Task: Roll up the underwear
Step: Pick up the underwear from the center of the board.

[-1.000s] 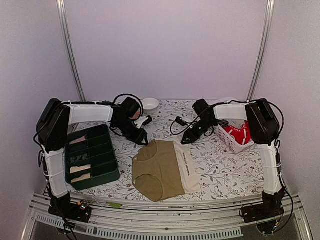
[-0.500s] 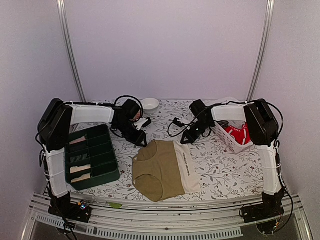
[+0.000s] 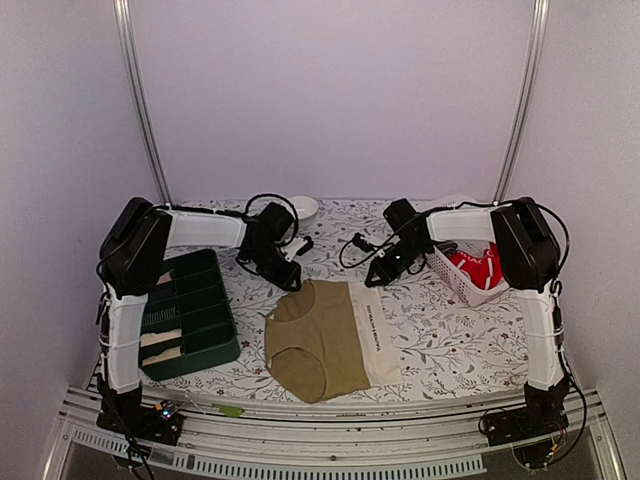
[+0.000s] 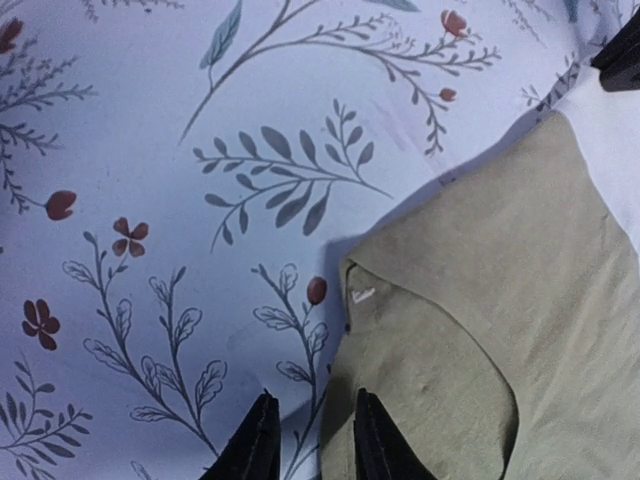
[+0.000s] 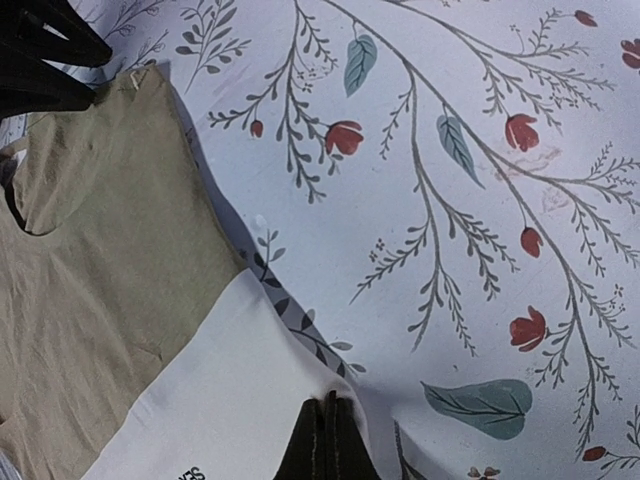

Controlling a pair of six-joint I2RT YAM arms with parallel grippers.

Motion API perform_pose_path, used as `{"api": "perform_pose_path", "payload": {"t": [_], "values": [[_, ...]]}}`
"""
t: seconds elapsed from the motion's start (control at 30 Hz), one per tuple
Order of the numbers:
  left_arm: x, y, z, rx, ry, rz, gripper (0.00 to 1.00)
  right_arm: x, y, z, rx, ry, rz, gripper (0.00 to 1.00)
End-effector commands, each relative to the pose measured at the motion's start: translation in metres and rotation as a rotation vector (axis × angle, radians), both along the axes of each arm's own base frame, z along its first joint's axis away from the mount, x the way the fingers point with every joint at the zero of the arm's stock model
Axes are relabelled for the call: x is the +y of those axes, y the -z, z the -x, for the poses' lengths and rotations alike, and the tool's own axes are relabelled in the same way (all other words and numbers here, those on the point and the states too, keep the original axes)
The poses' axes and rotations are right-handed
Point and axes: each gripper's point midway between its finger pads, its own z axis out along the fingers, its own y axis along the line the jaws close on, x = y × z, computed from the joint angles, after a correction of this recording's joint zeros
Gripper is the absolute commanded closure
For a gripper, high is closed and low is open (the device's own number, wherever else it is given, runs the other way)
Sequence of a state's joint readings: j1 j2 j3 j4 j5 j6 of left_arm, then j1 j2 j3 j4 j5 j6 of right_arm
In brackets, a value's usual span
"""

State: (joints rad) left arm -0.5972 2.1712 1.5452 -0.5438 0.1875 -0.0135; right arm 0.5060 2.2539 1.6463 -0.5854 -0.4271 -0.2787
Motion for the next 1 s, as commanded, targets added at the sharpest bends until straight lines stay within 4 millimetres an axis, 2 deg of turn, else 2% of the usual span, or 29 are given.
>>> {"api": "perform_pose_path", "payload": {"t": [0.0,0.2,0.37,0.5,0.57,0.63,0.73,0.77,0.83,0.97], "values": [[-0.01,0.02,0.012,-0.005,0.086,-0.085,0.72,-0.029,0.016,0.003,0.038,0.074,0.093,1.0],[0.0,0.027,0.027,-0.005,0.107,-0.16,0.71,-0.03,0.014,0.002,0.041,0.081,0.086,1.0],[0.019,0.036,0.035,-0.002,0.103,-0.245,0.73,-0.031,0.015,0.001,0.042,0.081,0.084,1.0],[0.021,0.04,0.036,-0.001,0.11,-0.261,0.91,-0.03,0.014,0.001,0.043,0.078,0.076,1.0],[0.013,0.037,0.03,-0.001,0.121,-0.228,1.0,-0.029,0.011,-0.001,0.039,0.081,0.071,1.0],[-0.002,0.026,0.017,0.015,0.108,-0.149,1.0,-0.029,0.009,-0.003,0.034,0.089,0.069,1.0],[-0.019,0.003,-0.016,-0.018,0.084,-0.047,1.0,-0.032,0.002,-0.011,0.023,0.115,0.056,1.0],[-0.021,0.003,-0.022,-0.017,0.083,-0.034,1.0,-0.034,0.0,-0.014,0.022,0.131,0.052,1.0],[-0.03,-0.011,-0.041,-0.051,0.082,0.004,1.0,-0.037,-0.006,-0.019,0.016,0.155,0.036,1.0],[-0.035,-0.023,-0.055,-0.088,0.107,0.03,1.0,-0.043,-0.021,-0.03,-0.011,0.199,0.01,1.0]]}}
